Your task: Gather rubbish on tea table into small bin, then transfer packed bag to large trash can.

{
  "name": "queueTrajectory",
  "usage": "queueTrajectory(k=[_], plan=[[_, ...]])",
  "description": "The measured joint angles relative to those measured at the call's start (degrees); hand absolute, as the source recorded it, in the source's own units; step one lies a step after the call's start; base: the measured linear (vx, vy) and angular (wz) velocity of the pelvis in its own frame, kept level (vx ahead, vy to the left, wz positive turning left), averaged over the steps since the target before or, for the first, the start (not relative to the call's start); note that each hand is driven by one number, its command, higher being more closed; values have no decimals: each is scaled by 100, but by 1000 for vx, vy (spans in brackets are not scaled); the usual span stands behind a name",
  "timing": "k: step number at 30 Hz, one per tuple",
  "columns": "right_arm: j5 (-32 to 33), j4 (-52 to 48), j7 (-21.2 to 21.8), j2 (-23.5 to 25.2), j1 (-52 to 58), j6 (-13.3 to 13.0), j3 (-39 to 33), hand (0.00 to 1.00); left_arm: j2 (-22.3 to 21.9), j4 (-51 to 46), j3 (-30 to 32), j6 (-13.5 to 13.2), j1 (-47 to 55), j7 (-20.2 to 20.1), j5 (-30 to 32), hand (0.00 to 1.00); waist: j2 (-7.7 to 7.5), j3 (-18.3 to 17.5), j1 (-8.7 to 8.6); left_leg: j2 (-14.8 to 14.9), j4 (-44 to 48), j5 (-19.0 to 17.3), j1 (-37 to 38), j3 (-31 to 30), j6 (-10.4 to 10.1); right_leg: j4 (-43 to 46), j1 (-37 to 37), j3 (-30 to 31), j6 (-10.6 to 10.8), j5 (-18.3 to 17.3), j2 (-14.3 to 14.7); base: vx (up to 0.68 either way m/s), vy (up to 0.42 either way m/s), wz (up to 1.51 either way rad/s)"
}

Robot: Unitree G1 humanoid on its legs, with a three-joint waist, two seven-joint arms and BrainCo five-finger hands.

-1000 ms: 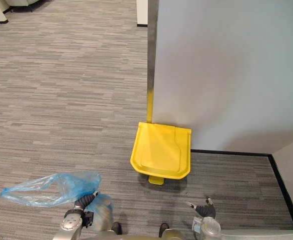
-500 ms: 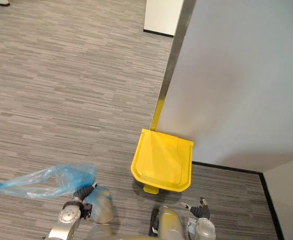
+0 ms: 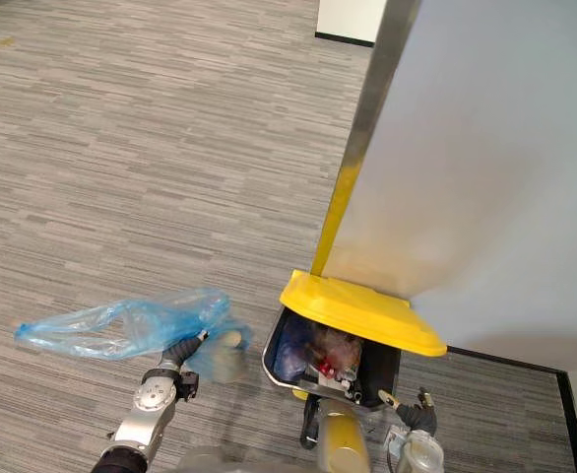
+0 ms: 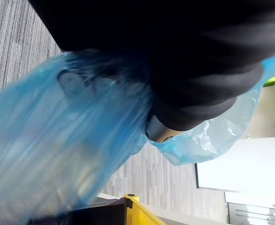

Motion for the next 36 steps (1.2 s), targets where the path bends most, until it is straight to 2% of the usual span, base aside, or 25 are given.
queueTrajectory(k=[2, 4, 5, 9, 14, 16, 18, 21, 25, 27, 29, 32, 34, 36], plan=[[13, -1, 2, 66, -42, -4, 129, 0, -9, -208, -16, -15, 77, -4, 0, 100, -41, -49, -2, 28, 75, -105, -282, -34, 68, -111, -126, -102, 2, 78, 14, -81, 19, 24], [10, 0, 1, 20, -126, -6, 343, 0, 1, -272, -75, -21, 77, -3, -3, 100, 23, -110, 21, 100, 9, -378, -517, -52, -15, -21, -418, -169, 16, 98, 42, -134, 15, 15], [7, -13, 3, 44, -236, -5, 575, 0, 40, -271, -101, -13, 145, -2, -3, 100, -35, -146, 26, 57, 102, -378, -694, -53, -16, 23, -577, -117, 35, 114, 7, -114, 7, 2], [-12, -402, 6, 40, -420, -16, 1253, 0, 105, -353, -268, -8, 193, 2, -2, 100, -7, -161, 25, -10, 184, -333, -1081, -296, -79, 49, -852, -92, 69, 146, -6, -57, -27, 17], [-181, -929, -12, -110, -1149, -64, 1943, 0, 106, -497, -282, -9, 153, 19, 1, 100, 61, -123, 62, 48, 497, -253, -1735, -358, -184, 151, -1331, -152, -132, 273, -11, -17, -55, 8], [-371, -1134, -28, -234, -1507, -90, 2222, 0, 106, -623, -396, -25, 1, 42, -1, 100, 134, -71, 246, 89, 548, -217, -1801, -357, -215, 161, -1358, -186, -157, 288, 4, -2, -50, 7], [-477, -1134, -26, -320, -1763, -97, 2379, 0, 110, -685, -435, -76, -87, 48, -2, 100, 166, -49, 353, 93, 549, -187, -1821, -359, -227, 163, -1365, -191, -166, 293, 2, -21, -35, 6], [-704, -1134, -33, -431, -2227, -99, 2581, 0, 218, -787, -440, -190, -133, 63, -8, 100, 184, 36, 355, 99, 550, -159, -1954, -411, -252, 152, -1446, -242, -139, 278, -8, -70, -56, 11], [-1092, -1131, -56, -1048, -2796, -63, 2813, 0, 415, -763, -459, -230, -328, 99, -16, 100, 106, 384, 340, 84, 453, -29, -2024, -648, -276, 133, -1456, -167, -98, 278, 85, -54, -85, 21], [-1282, -1124, -71, -1344, -3101, -46, 2880, 0, 520, -760, -456, -256, -336, 154, -17, 100, 37, 446, 340, 76, 339, 68, -2029, -640, -321, 136, -1527, -136, -117, 304, 99, -7, -73, 5], [-1541, -1117, -86, -1842, -3476, -45, 3140, 0, 567, -760, -461, -274, -348, 154, -20, 100, 27, 501, 327, 81, 275, 121, -2011, -635, -334, 136, -1539, -138, -247, 390, 111, 24, -43, 0], [-1762, -1103, -74, -2357, -3768, -46, 3374, 0, 589, -760, -608, -371, -364, 151, -26, 100, 23, 503, 325, 78, 272, 121, -1968, -569, -334, 136, -1536, -87, -331, 445, 118, 18, -2, -8], [-1875, -1084, -14, -2493, -3857, -46, 3458, 0, 654, -760, -706, -374, -368, 147, -26, 100, -7, 522, 319, 70, 288, 120, -1928, -499, -332, 118, -1513, -37, -377, 480, 125, -20, 14, -11], [-1922, -1034, 1, -2573, -3875, -46, 3510, 0, 714, -762, -745, -374, -376, 144, -27, 100, -18, 645, 305, 93, 294, 102, -1798, -502, -296, -2, -1337, -34, -329, 522, 175, -39, 11, -6]])
